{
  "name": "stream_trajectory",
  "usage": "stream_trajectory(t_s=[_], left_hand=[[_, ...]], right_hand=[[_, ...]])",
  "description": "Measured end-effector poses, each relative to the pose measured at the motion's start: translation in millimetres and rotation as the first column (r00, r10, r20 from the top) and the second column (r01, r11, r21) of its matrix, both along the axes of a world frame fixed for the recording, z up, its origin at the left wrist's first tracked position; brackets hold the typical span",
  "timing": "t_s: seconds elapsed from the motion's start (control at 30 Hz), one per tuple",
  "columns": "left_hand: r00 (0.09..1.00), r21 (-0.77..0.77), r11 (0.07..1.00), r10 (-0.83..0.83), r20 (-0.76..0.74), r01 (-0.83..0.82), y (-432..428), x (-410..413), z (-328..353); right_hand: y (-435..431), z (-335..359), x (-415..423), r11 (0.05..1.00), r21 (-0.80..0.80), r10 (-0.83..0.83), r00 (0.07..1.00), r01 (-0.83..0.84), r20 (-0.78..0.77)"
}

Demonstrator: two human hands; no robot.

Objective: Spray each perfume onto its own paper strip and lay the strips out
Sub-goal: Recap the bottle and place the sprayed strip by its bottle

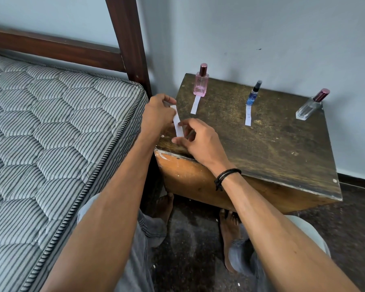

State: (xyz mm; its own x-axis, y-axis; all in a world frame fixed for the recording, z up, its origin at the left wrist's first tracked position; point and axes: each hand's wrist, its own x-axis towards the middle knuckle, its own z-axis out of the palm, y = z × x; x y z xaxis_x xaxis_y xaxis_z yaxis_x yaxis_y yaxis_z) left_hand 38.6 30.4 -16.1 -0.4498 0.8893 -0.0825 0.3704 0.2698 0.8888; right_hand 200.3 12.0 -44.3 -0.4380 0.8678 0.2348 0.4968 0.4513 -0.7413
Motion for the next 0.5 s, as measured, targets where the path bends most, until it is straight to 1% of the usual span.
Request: stream_trajectory(t_s=[0.1, 0.3, 0.37, 0.5], left_hand=[[1.0, -0.004, 1.0, 0.006, -0.018, -0.006, 1.9, 3.7, -0.1], [0.999, -0.016, 1.0, 0.022, -0.049, -0.023, 2.3, 8.4, 0.0], [0.999, -0.022, 1.0, 0.015, -0.035, -0.016, 1.7, 9.2, 2.0], [0.999, -0.028, 0.999, 0.017, 0.049, -0.016, 0.2, 9.2, 1.7]], right_hand=[[-1.1, -1.8, -0.5, 0.998, 0.067, 0.009, 0.998, -0.013, 0.054], [-4.1, -2.7, -0.9, 0.986, 0.166, 0.011, 0.994, -0.03, 0.11], [-4.8, -4.2, -1.6, 0.982, 0.187, 0.008, 0.992, -0.032, 0.127], [-4.5, -4.3, -2.2, 0.978, 0.208, -0.033, 0.992, 0.006, 0.125]])
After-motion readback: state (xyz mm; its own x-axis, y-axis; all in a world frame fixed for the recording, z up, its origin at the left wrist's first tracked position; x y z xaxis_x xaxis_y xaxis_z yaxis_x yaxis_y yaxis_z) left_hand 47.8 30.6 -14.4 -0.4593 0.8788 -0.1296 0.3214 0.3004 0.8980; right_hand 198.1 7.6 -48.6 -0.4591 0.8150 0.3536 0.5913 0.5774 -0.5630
